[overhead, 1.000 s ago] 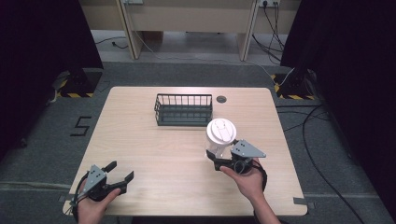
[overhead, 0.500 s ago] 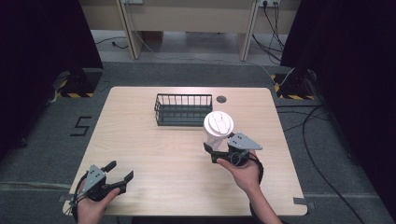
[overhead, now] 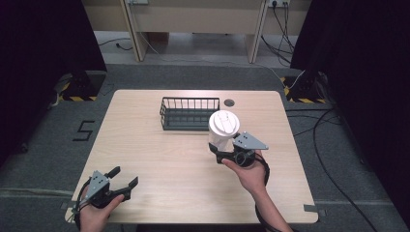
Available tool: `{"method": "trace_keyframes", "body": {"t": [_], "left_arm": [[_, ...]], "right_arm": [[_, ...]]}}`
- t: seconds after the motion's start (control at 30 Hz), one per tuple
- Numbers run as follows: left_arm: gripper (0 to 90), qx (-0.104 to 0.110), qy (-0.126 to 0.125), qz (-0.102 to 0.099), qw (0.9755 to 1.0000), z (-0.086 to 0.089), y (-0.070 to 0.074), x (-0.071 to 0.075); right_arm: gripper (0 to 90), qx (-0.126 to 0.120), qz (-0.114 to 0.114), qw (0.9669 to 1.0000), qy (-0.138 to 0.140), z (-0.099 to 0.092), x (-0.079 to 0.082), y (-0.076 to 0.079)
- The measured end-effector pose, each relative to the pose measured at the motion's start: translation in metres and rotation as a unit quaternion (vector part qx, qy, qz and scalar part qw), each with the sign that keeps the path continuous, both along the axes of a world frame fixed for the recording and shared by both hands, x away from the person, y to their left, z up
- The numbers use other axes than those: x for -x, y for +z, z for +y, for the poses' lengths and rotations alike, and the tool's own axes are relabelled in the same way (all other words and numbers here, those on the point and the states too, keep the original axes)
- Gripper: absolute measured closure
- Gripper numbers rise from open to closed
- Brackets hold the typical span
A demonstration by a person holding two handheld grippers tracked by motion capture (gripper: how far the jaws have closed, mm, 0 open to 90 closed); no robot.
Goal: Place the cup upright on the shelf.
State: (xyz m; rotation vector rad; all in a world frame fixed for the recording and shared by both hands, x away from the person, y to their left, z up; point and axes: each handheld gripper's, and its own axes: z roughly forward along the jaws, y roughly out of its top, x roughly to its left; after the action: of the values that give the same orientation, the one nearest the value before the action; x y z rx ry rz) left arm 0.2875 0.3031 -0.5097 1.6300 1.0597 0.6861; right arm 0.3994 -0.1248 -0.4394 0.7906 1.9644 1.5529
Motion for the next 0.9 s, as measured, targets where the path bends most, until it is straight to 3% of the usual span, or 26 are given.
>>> {"method": "trace_keyframes", "body": {"t": [0.9], "left_arm": [[17.3, 0.004, 0.001, 0.000, 1.0000, 0.001, 0.000, 0.000]], "right_arm": [[18.4, -0.003, 0.000, 1.0000, -0.003, 0.019, -0.025, 0.008]]}}
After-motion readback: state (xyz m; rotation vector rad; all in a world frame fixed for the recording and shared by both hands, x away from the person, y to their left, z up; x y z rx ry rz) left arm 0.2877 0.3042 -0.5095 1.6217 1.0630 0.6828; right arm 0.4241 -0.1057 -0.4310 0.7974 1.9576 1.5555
